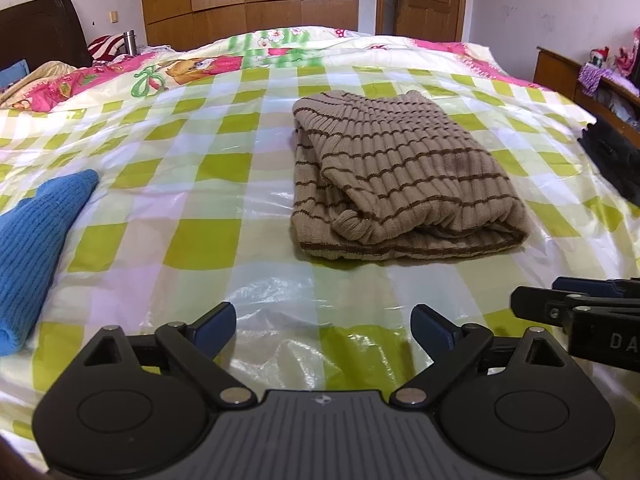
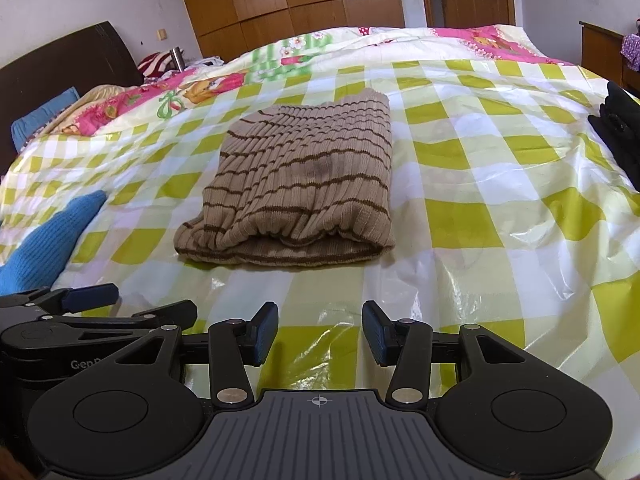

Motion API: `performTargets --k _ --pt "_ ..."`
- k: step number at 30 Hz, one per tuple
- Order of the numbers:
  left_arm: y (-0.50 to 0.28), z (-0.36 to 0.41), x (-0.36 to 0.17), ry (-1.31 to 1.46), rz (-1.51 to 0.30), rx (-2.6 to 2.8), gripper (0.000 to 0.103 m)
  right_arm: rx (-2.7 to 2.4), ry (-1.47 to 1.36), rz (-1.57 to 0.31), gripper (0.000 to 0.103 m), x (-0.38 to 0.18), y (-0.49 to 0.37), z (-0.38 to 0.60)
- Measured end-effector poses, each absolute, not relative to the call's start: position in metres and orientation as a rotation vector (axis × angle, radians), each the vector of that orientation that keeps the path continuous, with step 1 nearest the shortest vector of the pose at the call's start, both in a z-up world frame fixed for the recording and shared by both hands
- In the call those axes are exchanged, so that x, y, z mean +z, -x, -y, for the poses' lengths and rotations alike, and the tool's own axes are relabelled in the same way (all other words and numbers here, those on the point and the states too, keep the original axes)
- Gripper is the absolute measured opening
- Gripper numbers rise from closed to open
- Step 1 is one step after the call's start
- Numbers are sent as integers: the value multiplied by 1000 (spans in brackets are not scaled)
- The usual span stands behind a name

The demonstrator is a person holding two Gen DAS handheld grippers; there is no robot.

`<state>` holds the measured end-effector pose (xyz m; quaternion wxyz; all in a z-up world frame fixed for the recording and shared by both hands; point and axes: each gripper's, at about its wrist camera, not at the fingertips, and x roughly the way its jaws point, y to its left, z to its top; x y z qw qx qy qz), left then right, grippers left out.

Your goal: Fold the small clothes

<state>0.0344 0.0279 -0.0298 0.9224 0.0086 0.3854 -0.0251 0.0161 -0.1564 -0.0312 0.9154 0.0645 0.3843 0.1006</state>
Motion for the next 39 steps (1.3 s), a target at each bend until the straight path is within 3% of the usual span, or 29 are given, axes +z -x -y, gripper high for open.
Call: performTargets --k 39 --pt "-35 -21 -34 -74 -825 -39 103 211 -72 -807 49 -41 -12 148"
